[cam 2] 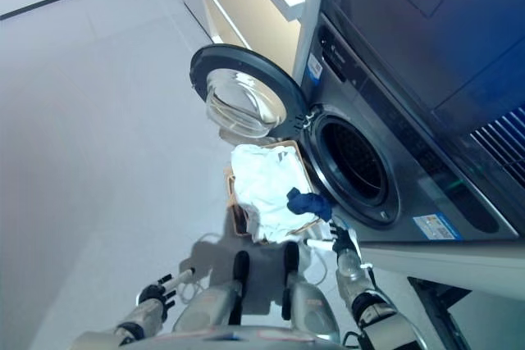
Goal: Put the clothes in the basket into the washing machine.
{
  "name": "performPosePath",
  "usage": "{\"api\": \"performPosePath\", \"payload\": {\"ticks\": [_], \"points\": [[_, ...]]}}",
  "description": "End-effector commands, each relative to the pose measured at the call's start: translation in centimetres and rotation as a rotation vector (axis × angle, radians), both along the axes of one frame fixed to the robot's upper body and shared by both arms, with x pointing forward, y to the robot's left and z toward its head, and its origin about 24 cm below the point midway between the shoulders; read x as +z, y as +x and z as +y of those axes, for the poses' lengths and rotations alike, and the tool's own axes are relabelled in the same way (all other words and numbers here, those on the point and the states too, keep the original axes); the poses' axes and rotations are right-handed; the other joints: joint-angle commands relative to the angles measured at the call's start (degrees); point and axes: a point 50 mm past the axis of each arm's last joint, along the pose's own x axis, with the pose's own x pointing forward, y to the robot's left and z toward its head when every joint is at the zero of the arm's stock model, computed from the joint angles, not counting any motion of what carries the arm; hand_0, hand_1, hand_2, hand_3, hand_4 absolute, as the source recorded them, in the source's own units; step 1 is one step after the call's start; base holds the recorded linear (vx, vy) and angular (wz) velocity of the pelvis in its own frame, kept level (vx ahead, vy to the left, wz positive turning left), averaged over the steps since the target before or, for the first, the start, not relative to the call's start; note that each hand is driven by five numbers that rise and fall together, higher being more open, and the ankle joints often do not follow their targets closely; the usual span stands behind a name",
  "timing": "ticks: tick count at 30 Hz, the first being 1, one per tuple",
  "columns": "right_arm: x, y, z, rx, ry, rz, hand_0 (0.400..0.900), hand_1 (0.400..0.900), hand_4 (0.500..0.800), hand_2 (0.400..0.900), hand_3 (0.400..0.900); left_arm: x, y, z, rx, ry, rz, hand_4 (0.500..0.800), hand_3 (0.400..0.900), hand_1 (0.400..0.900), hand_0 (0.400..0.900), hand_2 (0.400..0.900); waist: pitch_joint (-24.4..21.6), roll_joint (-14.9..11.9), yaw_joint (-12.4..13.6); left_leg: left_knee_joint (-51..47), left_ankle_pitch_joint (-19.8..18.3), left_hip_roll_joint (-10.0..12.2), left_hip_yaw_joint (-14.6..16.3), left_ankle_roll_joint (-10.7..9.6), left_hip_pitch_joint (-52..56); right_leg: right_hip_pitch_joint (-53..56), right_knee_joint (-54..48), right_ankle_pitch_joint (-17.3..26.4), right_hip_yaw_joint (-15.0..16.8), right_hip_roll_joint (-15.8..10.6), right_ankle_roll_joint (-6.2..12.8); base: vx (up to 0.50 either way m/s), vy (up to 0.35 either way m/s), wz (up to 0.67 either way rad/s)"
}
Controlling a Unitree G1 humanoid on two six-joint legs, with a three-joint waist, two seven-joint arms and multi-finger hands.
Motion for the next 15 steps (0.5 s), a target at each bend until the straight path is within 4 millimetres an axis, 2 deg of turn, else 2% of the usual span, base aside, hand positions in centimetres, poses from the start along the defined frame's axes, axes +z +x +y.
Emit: {"api": "performPosePath", "payload": {"ticks": [1, 6, 8, 13, 15], "points": [[6.0, 6.1, -0.1, 0.159, -0.123, -0.263, 0.9, 0.9, 0.8, 0.9, 0.9, 0.7, 2.2, -0.5, 0.006, 0.01, -0.069, 0.8, 0.9, 0.9, 0.9, 0.9, 0.91, 3.56, -0.88, 1.24, -4.24, 0.42, 0.65, -1.94, -0.33, -3.33, 9.95, -9.17, -0.17, 0.12, 3.22, 0.0, -0.069, 0.17], [10.3, 9.9, 1.2, 0.336, -0.316, -0.384, 0.9, 0.9, 0.8, 0.9, 0.9, 1.8, 4.7, -0.6, -0.028, 0.025, -0.146, 0.8, 0.9, 0.9, 0.9, 0.9, 2.96, 4.51, -0.3, 0.52, -3.48, 0.61, 1.23, -2.0, -2.62, -7.31, 12.62, -9.55, -0.09, 0.42, 3.14, -0.01, -0.044, -0.02], [11.2, 10.6, 1.0, 0.37, -0.401, -0.405, 0.9, 0.9, 0.8, 0.9, 0.9, 2.4, 5.7, -0.5, -0.032, 0.031, -0.184, 0.8, 0.9, 0.9, 0.9, 0.9, 3.79, 4.66, -0.15, 0.45, -3.06, 0.69, 1.38, -2.09, -3.87, -8.99, 13.39, -9.57, 0.0, 0.45, 3.16, -0.01, -0.012, -0.02], [13.1, 12.1, 0.3, 0.348, -0.522, -0.452, 0.9, 0.9, 0.8, 0.9, 0.9, 4.7, 9.7, -0.9, -0.036, 0.05, -0.335, 0.8, 0.9, 0.9, 0.9, 0.9, 7.15, 6.04, 0.34, 1.7, -2.19, 0.53, 0.94, -2.05, -9.05, -15.5, 17.22, -10.21, -0.23, 0.02, 3.07, -0.06, -0.016, 0.11], [14.4, 12.8, -0.7, 0.316, -0.585, -0.479, 0.9, 0.9, 0.8, 0.9, 0.9, 6.0, 11.5, -1.2, -0.035, 0.046, -0.402, 0.8, 0.9, 0.9, 0.9, 0.9, 8.94, 6.67, 0.5, 4.65, -2.42, -0.03, 0.9, -2.2, -12.95, -19.32, 19.89, -10.52, -0.58, -0.65, 2.99, -0.08, -0.016, 0.18]]}}
